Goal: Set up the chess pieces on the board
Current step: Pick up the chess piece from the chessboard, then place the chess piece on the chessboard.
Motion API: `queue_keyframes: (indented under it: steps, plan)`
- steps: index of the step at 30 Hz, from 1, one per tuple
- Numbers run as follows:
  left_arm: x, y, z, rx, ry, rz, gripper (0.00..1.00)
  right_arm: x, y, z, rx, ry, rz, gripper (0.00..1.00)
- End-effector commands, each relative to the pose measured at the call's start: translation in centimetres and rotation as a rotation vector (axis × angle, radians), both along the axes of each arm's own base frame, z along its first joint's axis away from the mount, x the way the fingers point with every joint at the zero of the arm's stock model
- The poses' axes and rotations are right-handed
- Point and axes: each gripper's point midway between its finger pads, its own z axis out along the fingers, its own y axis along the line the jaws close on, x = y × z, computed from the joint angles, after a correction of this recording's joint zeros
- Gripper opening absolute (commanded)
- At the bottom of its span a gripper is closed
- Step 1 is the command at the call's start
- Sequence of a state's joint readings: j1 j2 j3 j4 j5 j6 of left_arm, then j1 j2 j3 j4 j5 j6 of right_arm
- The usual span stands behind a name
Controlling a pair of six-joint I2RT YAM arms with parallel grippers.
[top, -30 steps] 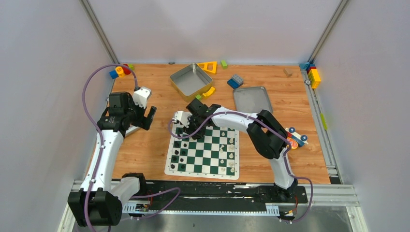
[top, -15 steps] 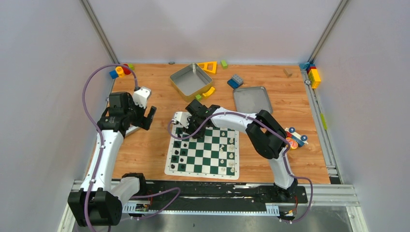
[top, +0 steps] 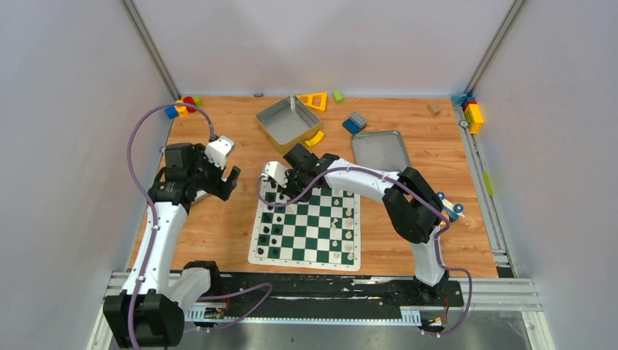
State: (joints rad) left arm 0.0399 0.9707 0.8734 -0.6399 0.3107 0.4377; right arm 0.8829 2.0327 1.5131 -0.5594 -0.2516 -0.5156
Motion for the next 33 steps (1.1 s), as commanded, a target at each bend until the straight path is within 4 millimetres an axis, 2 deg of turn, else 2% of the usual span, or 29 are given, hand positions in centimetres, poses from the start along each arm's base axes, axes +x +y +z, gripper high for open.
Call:
queue_keyframes:
  steps: [1,6,10,12,14,18,26,33]
  plan:
    - [0.6,-3.5,1.8,-0.085,-0.117,-0.219,1.00,1.6,-1.0,5.5,0.082,-0.085,-0.034,0.00]
    - [-0.4,-7.5,2.7,-0.231,-0.148,-0.451,1.00,0.6,-2.3,8.7,0.171,-0.018,-0.044,0.00]
    - [-1.4,-10.0,3.8,-0.336,-0.175,-0.598,0.97,-1.5,-2.9,11.1,0.263,0.046,0.001,0.00]
    - [-1.7,-11.0,4.5,-0.367,-0.190,-0.646,0.96,-2.6,-3.1,11.9,0.300,0.088,0.029,0.00]
    - [-2.5,-12.8,5.1,-0.376,-0.201,-0.723,0.96,-3.5,-3.3,12.5,0.330,0.132,0.054,0.00]
    - [-3.3,-15.5,5.8,-0.385,-0.217,-0.862,0.94,-4.5,-3.6,13.9,0.390,0.198,0.086,0.00]
    - [-4.1,-20.3,5.6,-0.337,-0.278,-1.088,0.85,-5.1,-4.0,15.4,0.451,0.265,0.111,0.00]
    - [-4.6,-22.8,4.6,-0.296,-0.315,-1.217,0.78,-4.9,-4.5,16.0,0.485,0.313,0.108,0.00]
